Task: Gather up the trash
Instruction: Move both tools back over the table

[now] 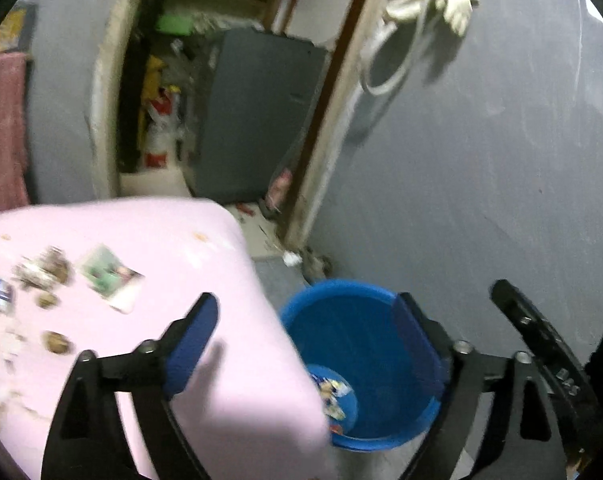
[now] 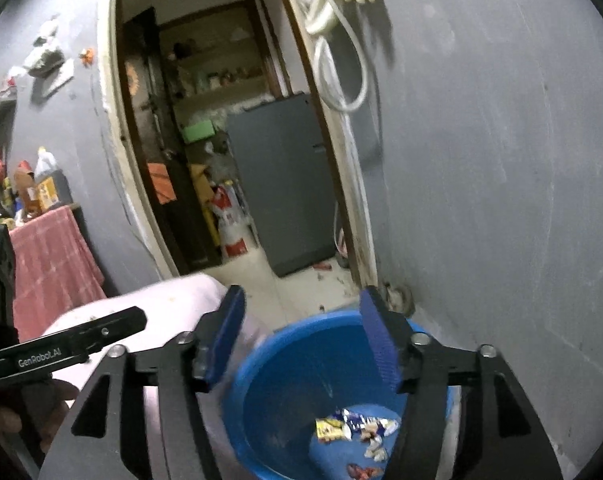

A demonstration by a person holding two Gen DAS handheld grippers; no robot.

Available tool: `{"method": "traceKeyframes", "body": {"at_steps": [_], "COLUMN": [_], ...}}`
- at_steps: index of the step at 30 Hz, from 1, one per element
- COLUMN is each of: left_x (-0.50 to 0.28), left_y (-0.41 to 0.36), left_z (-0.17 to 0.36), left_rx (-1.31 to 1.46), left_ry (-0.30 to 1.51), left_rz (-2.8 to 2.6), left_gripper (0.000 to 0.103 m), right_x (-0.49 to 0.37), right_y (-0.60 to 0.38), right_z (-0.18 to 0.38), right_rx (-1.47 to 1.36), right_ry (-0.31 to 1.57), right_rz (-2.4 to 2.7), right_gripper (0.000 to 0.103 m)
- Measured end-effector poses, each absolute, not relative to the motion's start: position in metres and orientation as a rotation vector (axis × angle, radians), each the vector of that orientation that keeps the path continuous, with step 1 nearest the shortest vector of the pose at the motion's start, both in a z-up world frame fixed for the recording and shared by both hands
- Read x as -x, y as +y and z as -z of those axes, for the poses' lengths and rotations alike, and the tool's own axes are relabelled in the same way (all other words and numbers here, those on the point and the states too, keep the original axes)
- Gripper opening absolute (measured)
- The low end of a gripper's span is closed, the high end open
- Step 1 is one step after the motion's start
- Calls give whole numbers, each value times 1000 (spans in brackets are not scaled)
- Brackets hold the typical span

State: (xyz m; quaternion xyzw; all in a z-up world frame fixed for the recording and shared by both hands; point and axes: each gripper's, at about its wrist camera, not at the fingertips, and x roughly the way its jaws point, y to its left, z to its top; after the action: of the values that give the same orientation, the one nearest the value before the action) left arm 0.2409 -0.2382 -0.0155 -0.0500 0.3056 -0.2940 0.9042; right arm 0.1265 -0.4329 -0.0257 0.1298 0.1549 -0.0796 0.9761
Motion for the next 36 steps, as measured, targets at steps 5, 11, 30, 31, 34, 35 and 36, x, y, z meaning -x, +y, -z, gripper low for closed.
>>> {"method": "traceKeyframes", "body": {"at_steps": [5, 11, 30, 31, 34, 35, 36], "left_x": [-228, -209, -183, -185, -191, -194, -198], "left_y": [-193, -137, -32, -25, -12, -8, -4], "left_z": [-18, -48, -64, -61, -52, -49, -45], "left_rx": [115, 109, 95, 98, 104, 105, 104], "left_ry": [488, 339, 206, 213, 239, 252, 268], "left_rz": [513, 415, 231, 222, 187, 181, 179], "left_gripper": [99, 102, 102, 102, 102, 102, 102], "right_x": [-122, -121, -134, -137, -147, -152, -155], "right_y": [-407, -374, -274, -268, -254, -249, -245], "right_z": [0, -24, -43, -42, -35, -30, -27], "right_rx": [-235, -211, -157, -154, -147, -141, -137], "right_ry": [234, 153, 47, 52, 74, 87, 98], "right_rz": [112, 61, -92, -102, -126, -136, -143], "right_gripper": [83, 103, 103, 103, 103, 103, 103]}}
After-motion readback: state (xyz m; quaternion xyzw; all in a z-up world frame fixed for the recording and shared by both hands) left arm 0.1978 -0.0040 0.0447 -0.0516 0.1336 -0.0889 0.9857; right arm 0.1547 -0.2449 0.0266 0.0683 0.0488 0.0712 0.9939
